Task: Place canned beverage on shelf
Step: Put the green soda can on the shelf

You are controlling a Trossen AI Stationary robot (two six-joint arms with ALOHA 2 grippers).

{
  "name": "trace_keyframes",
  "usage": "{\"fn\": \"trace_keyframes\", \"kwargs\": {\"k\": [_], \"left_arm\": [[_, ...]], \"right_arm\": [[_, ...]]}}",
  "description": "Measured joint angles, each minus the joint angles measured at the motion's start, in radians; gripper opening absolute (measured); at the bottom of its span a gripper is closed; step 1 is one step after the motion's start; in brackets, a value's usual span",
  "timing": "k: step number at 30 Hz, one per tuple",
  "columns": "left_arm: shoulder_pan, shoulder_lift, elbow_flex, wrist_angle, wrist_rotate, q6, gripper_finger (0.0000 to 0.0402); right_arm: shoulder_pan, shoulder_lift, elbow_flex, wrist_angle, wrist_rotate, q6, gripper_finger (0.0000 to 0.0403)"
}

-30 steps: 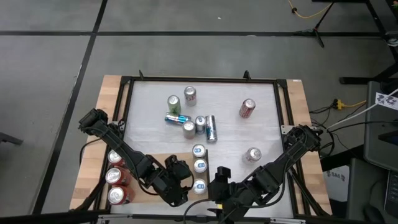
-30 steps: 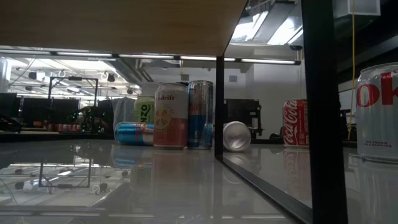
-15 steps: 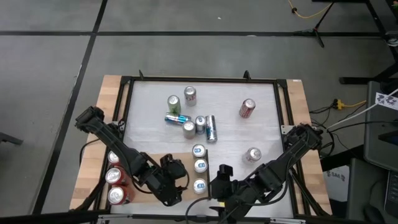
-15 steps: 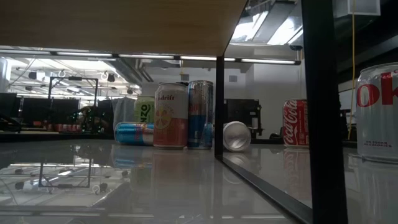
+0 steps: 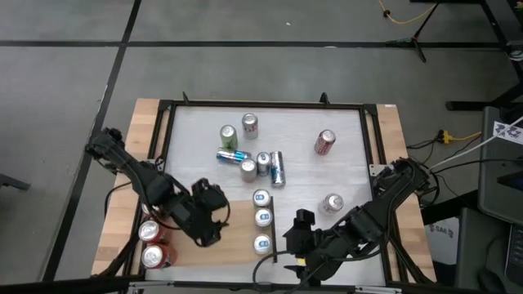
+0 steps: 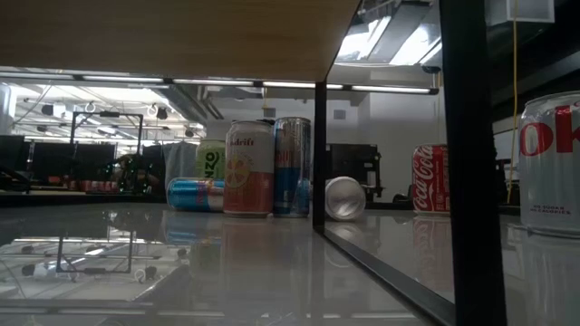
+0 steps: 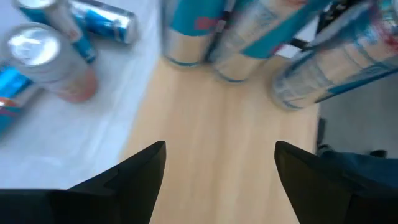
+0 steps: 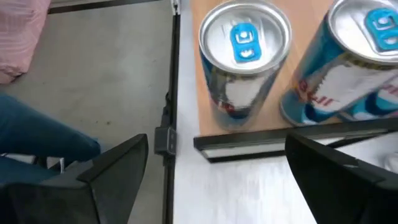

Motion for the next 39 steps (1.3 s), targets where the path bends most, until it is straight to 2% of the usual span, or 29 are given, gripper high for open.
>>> {"fn": "trace_keyframes", "kwargs": {"k": [5,14,23,28,32,39], "left_arm": [[0.073,-0.058,0.000,-0.023,-0.001,0.121,0.0295],[0.290,-0.114,0.000,-0.014,0.002,0.463,0.0295],[0.479,-0.114,0.000,-0.014,0.002,0.533,0.0295],[0.565,-0.108,0.000,-0.003,0.094,0.628,0.0304],[0.643,-0.091,-0.001,0.005,0.179,0.695,0.0319],[0.788,-0.047,-0.001,0.018,0.220,0.763,0.0364]], "right_arm": [[0.000,-0.028,0.000,-0.046,0.014,-0.004,0.0367],[-0.013,-0.098,0.000,-0.149,0.084,-0.008,0.0367],[-0.123,-0.170,0.000,-0.382,0.093,-0.049,0.0367],[-0.203,-0.195,-0.003,-0.505,0.145,-0.148,0.0367],[-0.272,-0.258,-0.064,-0.476,0.124,-0.288,0.0367],[-0.381,-0.455,-0.302,-0.465,0.126,-0.306,0.0367]]}}
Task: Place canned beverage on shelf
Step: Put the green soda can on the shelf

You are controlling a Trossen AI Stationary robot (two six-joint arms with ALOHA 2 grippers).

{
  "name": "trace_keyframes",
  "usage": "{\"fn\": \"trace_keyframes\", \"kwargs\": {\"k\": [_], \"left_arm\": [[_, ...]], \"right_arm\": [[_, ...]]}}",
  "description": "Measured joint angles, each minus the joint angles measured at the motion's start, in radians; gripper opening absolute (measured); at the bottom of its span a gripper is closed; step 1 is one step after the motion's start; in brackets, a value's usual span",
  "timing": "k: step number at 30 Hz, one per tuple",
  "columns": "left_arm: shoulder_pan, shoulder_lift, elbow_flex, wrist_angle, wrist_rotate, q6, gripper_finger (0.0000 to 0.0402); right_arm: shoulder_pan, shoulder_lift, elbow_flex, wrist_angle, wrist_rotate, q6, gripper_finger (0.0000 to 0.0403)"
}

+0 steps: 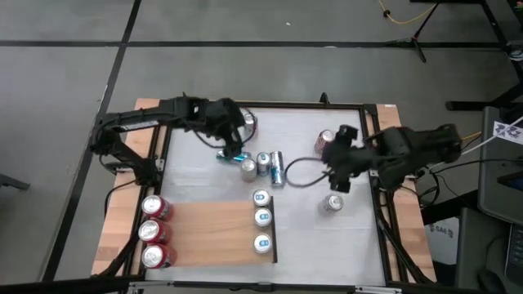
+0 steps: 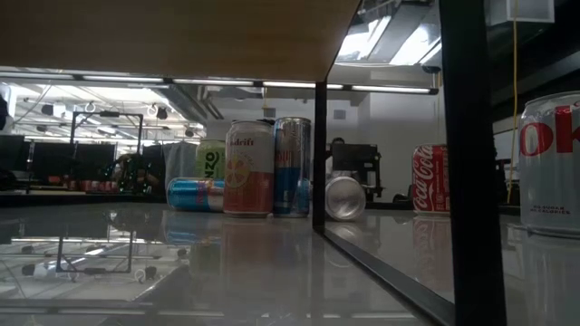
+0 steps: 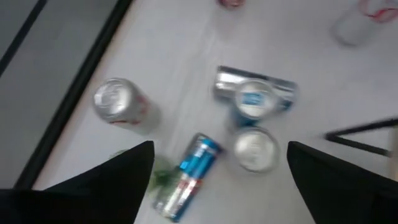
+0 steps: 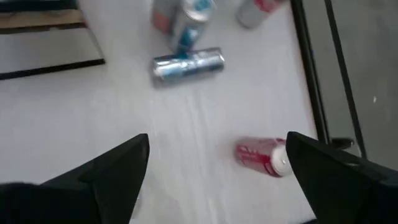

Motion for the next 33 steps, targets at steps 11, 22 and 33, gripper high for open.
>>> {"fn": "trace_keyframes", "kwargs": {"k": [11,22,33], "left_arm": [[0.244,0.095,0.000,0.002,0.051,-0.004,0.0399],[0.342,0.181,0.000,-0.012,0.086,-0.033,0.0399],[0.342,0.246,0.000,-0.113,0.083,-0.083,0.0399]], "right_arm": [[-0.101,-0.366,-0.505,0.394,-0.141,-0.001,0.0367],[-0.105,-0.427,-0.718,0.632,-0.194,-0.045,0.0367],[-0.105,-0.424,-0.748,0.676,-0.194,-0.043,0.0367]]}}
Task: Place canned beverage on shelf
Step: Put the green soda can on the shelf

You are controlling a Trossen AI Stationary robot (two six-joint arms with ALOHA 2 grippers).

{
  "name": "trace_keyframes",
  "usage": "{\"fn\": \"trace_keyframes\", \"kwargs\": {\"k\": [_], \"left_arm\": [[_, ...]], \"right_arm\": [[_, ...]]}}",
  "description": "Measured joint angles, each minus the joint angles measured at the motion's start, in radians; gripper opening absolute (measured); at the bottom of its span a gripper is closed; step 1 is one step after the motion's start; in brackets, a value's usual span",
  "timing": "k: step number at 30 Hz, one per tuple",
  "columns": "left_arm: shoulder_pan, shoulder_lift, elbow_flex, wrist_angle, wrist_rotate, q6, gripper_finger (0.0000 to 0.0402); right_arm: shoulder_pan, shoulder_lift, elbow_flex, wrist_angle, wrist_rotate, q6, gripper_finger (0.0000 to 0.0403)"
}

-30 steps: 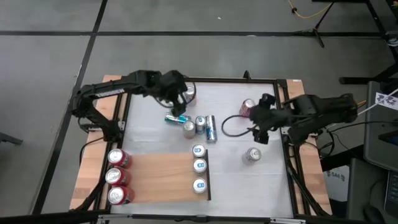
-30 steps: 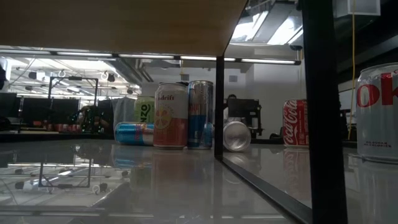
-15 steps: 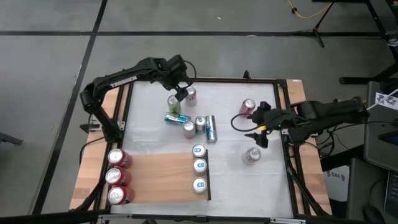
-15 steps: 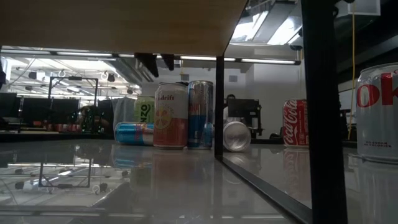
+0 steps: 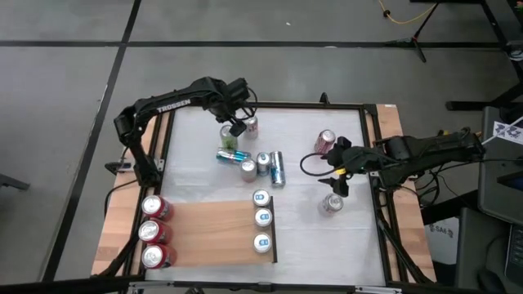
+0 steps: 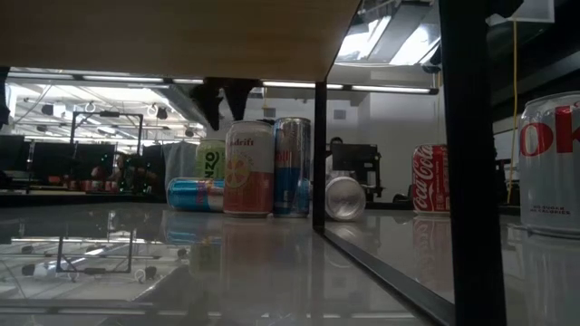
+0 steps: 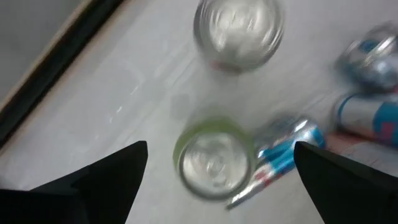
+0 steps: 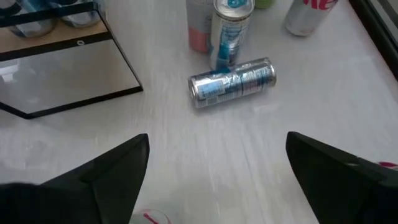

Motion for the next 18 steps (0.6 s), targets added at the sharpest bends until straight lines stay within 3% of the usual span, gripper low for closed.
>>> {"fn": "trace_keyframes", "kwargs": {"k": [18], "left_arm": [[-0.003,0.032,-0.079,0.012,-0.009,-0.079,0.0399]], "right_arm": [[-0.001,0.000,0.000,0.017,0.106,0.000,0.0367]]}}
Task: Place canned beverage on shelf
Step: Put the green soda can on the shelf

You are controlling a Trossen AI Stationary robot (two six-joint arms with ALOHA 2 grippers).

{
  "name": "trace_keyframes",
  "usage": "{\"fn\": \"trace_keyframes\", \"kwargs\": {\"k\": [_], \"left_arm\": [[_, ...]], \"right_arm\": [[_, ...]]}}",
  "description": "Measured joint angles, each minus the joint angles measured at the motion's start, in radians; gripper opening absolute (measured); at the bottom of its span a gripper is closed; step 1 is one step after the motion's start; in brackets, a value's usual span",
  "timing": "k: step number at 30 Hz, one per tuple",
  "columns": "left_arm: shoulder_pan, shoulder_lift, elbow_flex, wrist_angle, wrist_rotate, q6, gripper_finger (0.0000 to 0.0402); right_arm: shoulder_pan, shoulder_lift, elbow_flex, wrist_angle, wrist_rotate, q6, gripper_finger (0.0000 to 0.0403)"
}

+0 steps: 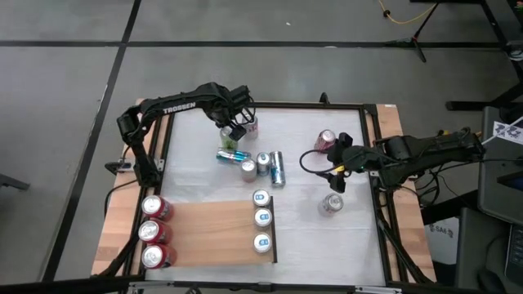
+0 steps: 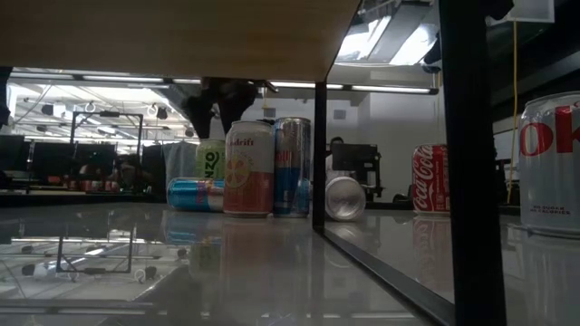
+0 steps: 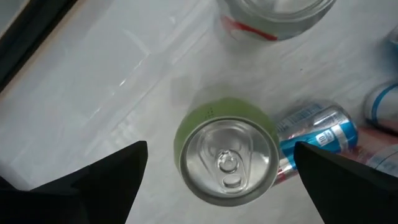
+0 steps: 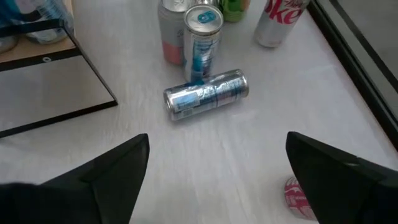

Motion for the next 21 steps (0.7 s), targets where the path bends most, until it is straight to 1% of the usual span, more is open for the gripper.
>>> {"fn": "trace_keyframes", "kwargs": {"k": [3,12,21], "left_arm": [[0.000,0.000,-0.024,0.008,0.000,-0.006,0.0399],[-0.016,0.000,-0.074,0.089,0.000,-0.095,0.0399],[-0.029,0.000,-0.112,0.131,-0.007,-0.101,0.0399]], "right_arm": [[0.000,0.000,0.000,0.000,0.000,0.000,0.0367],[0.000,0.000,0.000,0.004,-0.002,-0.001,0.0367],[0.000,0.000,0.000,0.004,-0.011,-0.001,0.0367]]}}
